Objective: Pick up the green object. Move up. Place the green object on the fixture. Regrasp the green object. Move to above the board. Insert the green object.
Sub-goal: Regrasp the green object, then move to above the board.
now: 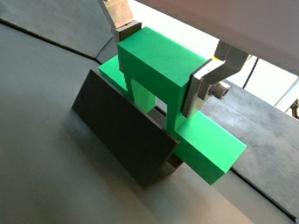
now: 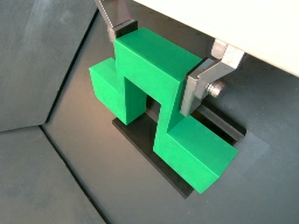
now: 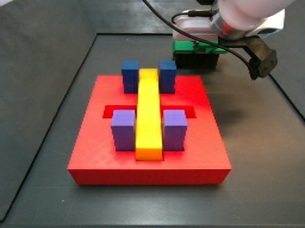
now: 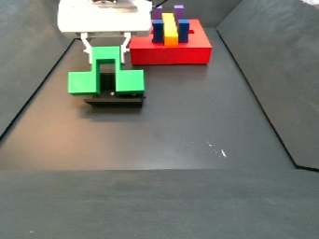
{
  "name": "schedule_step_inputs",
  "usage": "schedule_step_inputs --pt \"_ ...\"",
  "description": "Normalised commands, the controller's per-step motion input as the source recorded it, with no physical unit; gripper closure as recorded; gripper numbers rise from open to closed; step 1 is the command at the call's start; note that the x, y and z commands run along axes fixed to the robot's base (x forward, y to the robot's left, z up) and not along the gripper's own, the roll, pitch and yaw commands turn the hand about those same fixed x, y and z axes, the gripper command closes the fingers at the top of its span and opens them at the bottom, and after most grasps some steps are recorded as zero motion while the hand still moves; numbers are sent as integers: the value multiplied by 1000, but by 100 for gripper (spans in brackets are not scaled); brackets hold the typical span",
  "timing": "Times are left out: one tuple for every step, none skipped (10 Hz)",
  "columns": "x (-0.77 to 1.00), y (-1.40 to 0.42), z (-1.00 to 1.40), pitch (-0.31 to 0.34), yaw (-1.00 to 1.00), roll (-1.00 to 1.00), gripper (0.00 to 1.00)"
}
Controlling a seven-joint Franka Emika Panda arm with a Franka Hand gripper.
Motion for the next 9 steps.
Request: schedule_step_inputs --pt "0 0 0 0 0 0 100" --pt "0 0 1400 0 0 0 100" --pt "-25 -37 1400 7 7 23 100" --pt "-49 -29 1400 -23 9 1 100" --pt "-50 -8 1400 -20 5 4 100" --pt "-35 -28 1400 9 -8 7 100" --pt "-34 -45 1400 21 -10 11 100" --pt "-20 -21 1400 37 -10 -8 100" --pt "5 -24 653 60 -10 -8 100"
